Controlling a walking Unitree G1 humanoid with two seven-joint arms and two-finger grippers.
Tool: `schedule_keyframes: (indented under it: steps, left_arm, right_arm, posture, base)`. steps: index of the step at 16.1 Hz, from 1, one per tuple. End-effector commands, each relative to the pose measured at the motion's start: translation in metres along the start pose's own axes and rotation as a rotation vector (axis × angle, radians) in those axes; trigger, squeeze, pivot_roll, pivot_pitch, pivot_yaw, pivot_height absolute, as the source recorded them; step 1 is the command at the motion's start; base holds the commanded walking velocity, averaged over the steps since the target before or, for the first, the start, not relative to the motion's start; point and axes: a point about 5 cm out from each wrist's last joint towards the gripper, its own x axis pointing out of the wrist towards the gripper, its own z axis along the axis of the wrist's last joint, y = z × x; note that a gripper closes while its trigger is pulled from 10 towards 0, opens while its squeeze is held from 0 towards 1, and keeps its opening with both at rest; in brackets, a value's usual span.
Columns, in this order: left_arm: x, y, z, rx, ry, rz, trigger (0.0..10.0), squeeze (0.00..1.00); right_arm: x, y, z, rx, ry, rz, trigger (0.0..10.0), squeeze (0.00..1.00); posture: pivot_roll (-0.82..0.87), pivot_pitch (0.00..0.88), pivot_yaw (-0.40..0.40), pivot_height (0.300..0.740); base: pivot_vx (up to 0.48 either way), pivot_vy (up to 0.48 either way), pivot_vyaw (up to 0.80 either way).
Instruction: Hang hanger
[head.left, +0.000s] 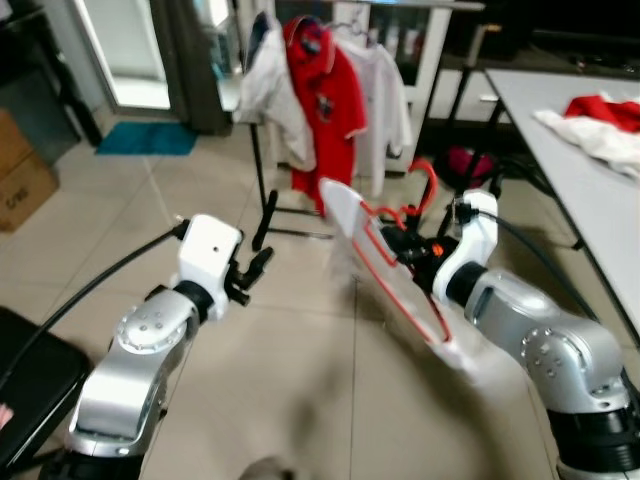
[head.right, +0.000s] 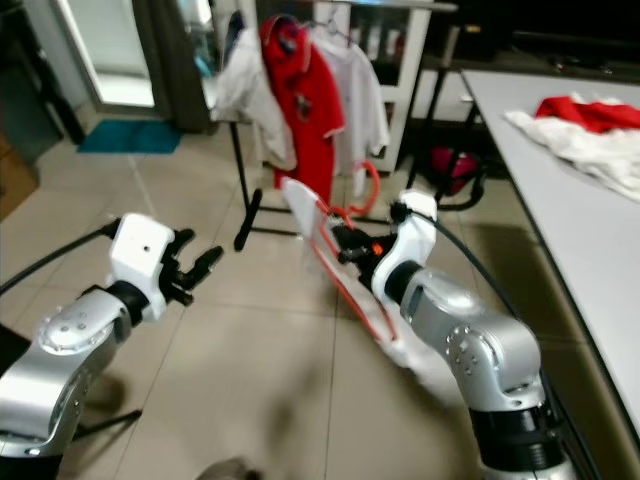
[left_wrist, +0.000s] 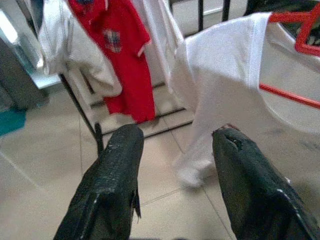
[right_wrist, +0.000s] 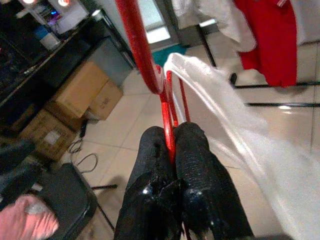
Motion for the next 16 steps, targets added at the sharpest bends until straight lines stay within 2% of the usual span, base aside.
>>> schedule_keyframes:
  steps: [1, 5, 6, 8, 9, 10, 11, 13, 14, 15, 16]
  left_arm:
    - [-0.002, 0.0, -0.001, 0.011, 0.013, -0.004, 10.0, 0.0]
    - [-0.002, 0.006, -0.001, 0.049, 0.018, 0.026, 10.0, 0.0]
    - [-0.002, 0.006, 0.001, 0.061, 0.018, 0.018, 10.0, 0.0]
    - [0.002, -0.001, -0.001, 0.056, 0.019, -0.018, 10.0, 0.0]
    - [0.016, -0.012, 0.002, 0.009, -0.014, -0.076, 10.0, 0.0]
    - [0.027, -0.025, 0.007, 0.006, -0.055, -0.158, 10.0, 0.24]
    - [0.032, -0.04, 0.014, -0.004, -0.104, -0.276, 10.0, 1.0]
    - [0.033, -0.05, 0.018, -0.008, -0.143, -0.377, 10.0, 1.0]
    - [0.033, -0.054, 0.015, -0.001, -0.166, -0.459, 10.0, 1.0]
    - [0.035, -0.054, 0.009, 0.043, -0.151, -0.519, 10.0, 1.0]
    - [0.036, -0.055, 0.005, 0.046, -0.142, -0.559, 10.0, 1.0]
  right_arm:
    - [0.003, 0.004, 0.011, -0.016, -0.072, 0.003, 10.0, 0.0]
    - [0.009, 0.001, 0.018, -0.139, -0.094, -0.02, 10.0, 0.0]
    - [0.01, 0.0, 0.016, -0.181, -0.058, -0.019, 10.0, 0.0]
    - [0.01, -0.005, 0.015, -0.17, -0.04, -0.031, 10.0, 0.0]
    - [0.013, -0.017, 0.019, -0.149, -0.031, -0.106, 10.0, 0.0]
    - [0.015, -0.021, 0.023, -0.137, -0.033, -0.15, 10.0, 0.0]
    - [0.016, -0.019, 0.03, -0.111, -0.052, -0.14, 10.0, 0.0]
    - [0.017, -0.017, 0.032, -0.093, -0.068, -0.131, 10.0, 0.0]
    - [0.02, -0.016, 0.032, -0.089, -0.061, -0.152, 10.0, 0.0]
    - [0.022, -0.011, 0.033, -0.078, -0.054, -0.15, 10.0, 0.0]
    - [0.025, -0.01, 0.032, -0.072, -0.051, -0.145, 10.0, 0.0]
  posture:
    - [-0.01, 0.015, 0.003, 0.74]
    - [0.01, 0.015, -0.023, 0.74]
    - [0.03, 0.019, -0.03, 0.74]
    - [0.03, 0.017, -0.035, 0.74]
    - [-0.01, 0.03, -0.026, 0.74]
    - [-0.03, 0.024, -0.016, 0.74]
    - [-0.04, 0.024, -0.009, 0.74]
    - [-0.04, 0.009, -0.003, 0.74]
    - [-0.03, 0.0, -0.027, 0.74]
    - [-0.03, 0.0, -0.049, 0.74]
    - [-0.03, 0.0, -0.052, 0.74]
  base:
    - [0.0, 0.0, 0.8]
    - [0.0, 0.0, 0.8]
    - [0.0, 0.0, 0.0]
    - [0.0, 0.0, 0.0]
    - [0.0, 0.0, 0.0]
    - [0.0, 0.0, 0.0]
    - [0.0, 0.0, 0.0]
    - [0.0, 0.0, 0.0]
    - [0.0, 0.0, 0.0]
    - [0.0, 0.0, 0.0]
    - [0.0, 0.0, 0.0]
